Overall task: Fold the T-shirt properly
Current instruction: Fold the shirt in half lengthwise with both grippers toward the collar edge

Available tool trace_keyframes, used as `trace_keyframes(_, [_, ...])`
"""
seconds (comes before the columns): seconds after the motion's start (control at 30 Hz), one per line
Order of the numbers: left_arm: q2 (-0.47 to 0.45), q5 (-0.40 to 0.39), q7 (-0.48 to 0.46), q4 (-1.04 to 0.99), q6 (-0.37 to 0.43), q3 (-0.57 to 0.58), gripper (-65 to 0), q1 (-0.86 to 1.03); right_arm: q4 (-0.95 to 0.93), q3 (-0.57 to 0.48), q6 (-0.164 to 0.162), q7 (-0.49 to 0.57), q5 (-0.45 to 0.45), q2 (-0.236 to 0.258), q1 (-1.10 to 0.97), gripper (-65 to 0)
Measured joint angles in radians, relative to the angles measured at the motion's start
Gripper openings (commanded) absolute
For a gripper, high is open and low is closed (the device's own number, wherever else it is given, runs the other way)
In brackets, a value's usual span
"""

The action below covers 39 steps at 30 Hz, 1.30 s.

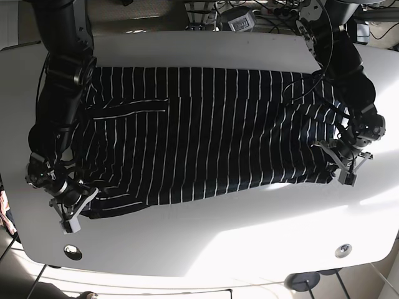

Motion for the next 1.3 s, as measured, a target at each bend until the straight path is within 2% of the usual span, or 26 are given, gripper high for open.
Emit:
trace_keyframes(0.63, [0.001, -0.001, -0.006, -0.06, 0.0, -0.008, -64.6, -0.043, 0.02, 0.005, -0.001, -0.027, 0.007, -0.001, -0.027, -63.1])
trace_keyframes(0.7, [0.009, -0.021, -0.001, -0.019, -0.001, -0.056, -64.6, -0.039, 0.143, 0.01, 0.0, -0.147, 0.009, -0.002, -0.063, -63.1])
trace_keyframes(0.77, [0.002, -0.068, 0.002, 0.016, 0.0, -0.072, -64.6, -0.037, 0.275, 0.039, 0.001, -0.219, 0.018, -0.013, -0.111, -63.1])
trace_keyframes(0.87, [-0.002, -0.13, -0.016, 0.049, 0.0, -0.073, -64.6, -0.008, 0.462, 0.095, 0.0, -0.332, 0.019, -0.06, -0.198, -63.1])
trace_keyframes(0.97, [0.003, -0.119, 0.01, 0.074, 0.0, -0.076, -64.6, 0.058, 0.639, 0.106, 0.0, -0.446, 0.024, -0.088, -0.308, -63.1])
trace_keyframes(1.17, [0.0, -0.125, -0.002, 0.161, 0.0, -0.076, -64.6, 0.149, 0.846, 0.112, 0.0, -0.509, 0.024, -0.145, -0.496, -63.1])
trace_keyframes(1.3, [0.004, -0.124, 0.005, 0.2, 0.0, -0.077, -64.6, 0.23, 0.917, 0.11, 0.0, -0.511, 0.029, -0.15, -0.586, -63.1])
